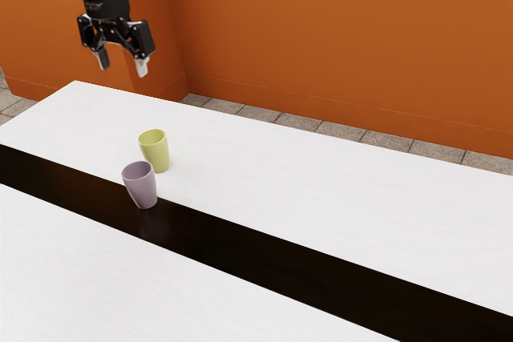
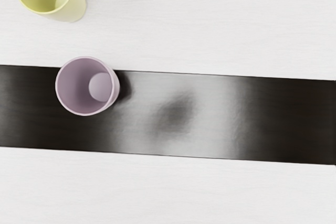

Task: Place the right cup onto the left cup

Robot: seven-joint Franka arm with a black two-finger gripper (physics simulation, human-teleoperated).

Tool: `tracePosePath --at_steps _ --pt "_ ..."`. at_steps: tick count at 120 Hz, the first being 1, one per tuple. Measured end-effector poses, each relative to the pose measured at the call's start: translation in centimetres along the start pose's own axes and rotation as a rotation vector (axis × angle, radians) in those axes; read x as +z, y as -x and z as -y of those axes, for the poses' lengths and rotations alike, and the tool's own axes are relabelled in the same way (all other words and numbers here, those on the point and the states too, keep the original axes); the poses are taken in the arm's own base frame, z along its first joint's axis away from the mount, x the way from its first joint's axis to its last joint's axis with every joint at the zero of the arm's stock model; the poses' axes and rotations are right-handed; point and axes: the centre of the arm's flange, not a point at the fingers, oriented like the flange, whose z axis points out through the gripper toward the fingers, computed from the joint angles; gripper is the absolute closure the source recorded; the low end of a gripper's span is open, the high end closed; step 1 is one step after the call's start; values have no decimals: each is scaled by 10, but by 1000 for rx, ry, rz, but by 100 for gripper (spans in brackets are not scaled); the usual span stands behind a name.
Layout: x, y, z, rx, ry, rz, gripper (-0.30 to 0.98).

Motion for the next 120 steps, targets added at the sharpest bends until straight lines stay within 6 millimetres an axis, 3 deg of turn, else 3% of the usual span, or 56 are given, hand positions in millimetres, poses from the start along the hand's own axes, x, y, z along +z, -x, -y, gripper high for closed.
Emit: tracePosePath --at_steps 20,38,73,120 --pt "-1 -2 -9 20 3 -4 0" --pt "19 -15 -4 13 -4 18 0" --pt "98 -62 -8 28 -14 65 0" --pt "193 -87 -11 62 -1 70 0"
